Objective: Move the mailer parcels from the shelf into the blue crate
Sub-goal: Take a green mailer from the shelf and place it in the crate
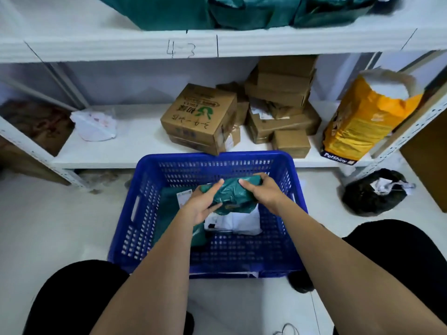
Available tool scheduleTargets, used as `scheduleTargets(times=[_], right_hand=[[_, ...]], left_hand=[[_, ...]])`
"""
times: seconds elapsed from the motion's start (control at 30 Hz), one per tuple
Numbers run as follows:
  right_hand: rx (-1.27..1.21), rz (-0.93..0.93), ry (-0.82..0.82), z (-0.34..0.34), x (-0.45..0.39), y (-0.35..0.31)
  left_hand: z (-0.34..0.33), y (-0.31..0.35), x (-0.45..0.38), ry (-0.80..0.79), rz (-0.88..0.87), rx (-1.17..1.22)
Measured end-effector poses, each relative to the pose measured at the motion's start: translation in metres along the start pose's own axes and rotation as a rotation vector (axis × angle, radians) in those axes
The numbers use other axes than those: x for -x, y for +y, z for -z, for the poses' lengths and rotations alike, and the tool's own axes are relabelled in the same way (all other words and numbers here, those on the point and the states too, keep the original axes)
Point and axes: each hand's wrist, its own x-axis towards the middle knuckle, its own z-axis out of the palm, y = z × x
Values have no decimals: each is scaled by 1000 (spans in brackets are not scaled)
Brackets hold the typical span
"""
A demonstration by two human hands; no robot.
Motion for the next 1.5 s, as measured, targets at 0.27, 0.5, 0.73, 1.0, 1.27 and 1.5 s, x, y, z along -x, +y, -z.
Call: scheduleTargets(times=[0.27, 0.5, 0.73, 1.0, 1.27, 1.5], right_hand=[[145, 18, 153, -31, -80, 67], [511, 124, 204, -76, -121, 93], [644, 310, 278, -76, -147, 101], [1085, 619, 386, -73, -135, 73], [1236, 563, -207, -79, -139, 56], [1497, 390, -310, -74, -145, 44]], left_hand=[[27, -36, -94, 67, -76, -331], [58, -56, -132, 322, -124, -724], [20, -26, -145, 226, -858, -1527], [16, -37, -158, 297, -679, -1711], [38, -11, -156, 7, -476, -1612], [35, -24, -154, 169, -595, -1910]])
